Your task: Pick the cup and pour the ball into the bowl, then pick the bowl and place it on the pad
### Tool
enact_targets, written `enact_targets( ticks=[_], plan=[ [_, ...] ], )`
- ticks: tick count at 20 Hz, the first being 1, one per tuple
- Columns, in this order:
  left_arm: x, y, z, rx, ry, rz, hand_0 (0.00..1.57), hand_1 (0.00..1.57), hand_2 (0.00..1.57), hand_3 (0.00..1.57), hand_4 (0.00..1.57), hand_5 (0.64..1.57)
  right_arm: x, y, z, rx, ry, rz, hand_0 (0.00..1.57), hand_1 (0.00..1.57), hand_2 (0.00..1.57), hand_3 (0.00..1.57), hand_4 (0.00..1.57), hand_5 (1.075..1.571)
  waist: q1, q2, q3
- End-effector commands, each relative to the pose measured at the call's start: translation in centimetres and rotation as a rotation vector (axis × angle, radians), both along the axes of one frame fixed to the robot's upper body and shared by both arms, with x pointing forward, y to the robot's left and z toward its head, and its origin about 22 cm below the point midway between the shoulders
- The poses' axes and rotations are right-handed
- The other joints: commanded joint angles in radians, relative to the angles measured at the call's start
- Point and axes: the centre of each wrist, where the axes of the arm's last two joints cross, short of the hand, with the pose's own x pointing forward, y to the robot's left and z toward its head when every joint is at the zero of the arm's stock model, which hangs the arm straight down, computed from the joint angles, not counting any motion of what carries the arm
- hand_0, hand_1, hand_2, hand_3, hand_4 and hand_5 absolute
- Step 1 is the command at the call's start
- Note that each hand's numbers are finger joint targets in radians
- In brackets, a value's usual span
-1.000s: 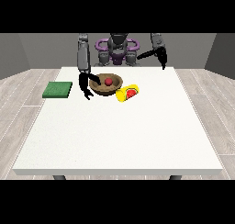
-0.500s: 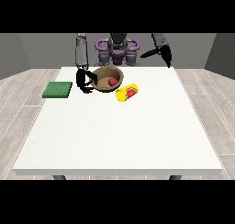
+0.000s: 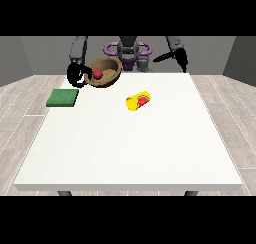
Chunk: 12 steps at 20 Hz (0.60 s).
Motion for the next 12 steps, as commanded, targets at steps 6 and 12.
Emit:
enact_targets(
  ticks=[6,12],
  plan=[
    [1.0,0.6,3.0,-0.007,-0.113,-0.009,0.0,0.0,0.0,0.0,0.0,1.567,-0.9,-9.2,3.5,0.071,-0.114,-0.098,1.57,1.57,1.57,1.57,1.07,1.563,0.018,0.123,0.001],
    [0.5,-3.8,3.0,0.031,-0.231,-0.019,0.0,0.0,0.0,0.0,0.0,1.565,-3.1,-16.1,5.7,0.09,-0.227,-0.105,1.57,1.57,1.57,1.57,1.07,1.563,0.022,0.233,0.0019]
  ],
)
